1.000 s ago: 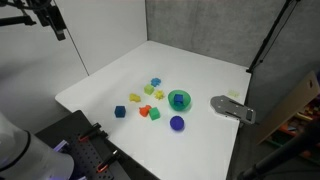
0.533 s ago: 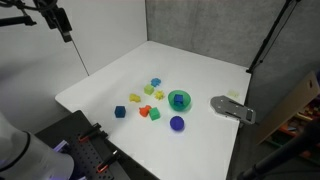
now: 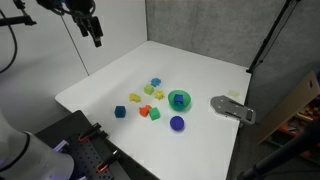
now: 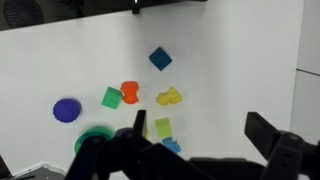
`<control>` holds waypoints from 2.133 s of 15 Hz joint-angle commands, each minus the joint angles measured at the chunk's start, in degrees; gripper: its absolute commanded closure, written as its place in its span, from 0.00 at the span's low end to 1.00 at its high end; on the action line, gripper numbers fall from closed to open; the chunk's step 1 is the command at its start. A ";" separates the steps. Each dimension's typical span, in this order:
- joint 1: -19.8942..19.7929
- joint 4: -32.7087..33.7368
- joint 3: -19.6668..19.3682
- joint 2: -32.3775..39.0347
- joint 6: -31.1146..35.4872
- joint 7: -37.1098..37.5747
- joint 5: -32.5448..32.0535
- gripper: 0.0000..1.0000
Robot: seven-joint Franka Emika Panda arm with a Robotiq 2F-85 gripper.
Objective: Remove the blue block from the green bowl and put it on top of the green block then remove the green toy from the bowl and put it on the table
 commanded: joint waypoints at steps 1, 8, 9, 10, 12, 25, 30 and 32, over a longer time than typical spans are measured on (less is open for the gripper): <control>-0.92 3.29 -1.13 7.16 4.40 -3.35 -4.41 0.00; -2.52 5.84 -4.16 19.31 17.66 -7.11 -12.80 0.00; -2.65 6.03 -4.69 20.91 19.91 -7.51 -13.19 0.00; -2.77 6.31 -5.26 22.73 22.23 -7.99 -13.40 0.00; -3.09 7.15 -6.31 26.51 26.17 -8.94 -13.27 0.00; -5.00 17.53 -9.03 50.81 38.39 -8.82 -14.11 0.00; -4.70 17.79 -9.30 52.39 38.46 -7.62 -14.39 0.00; -4.71 18.38 -9.43 53.04 38.56 -7.61 -14.55 0.00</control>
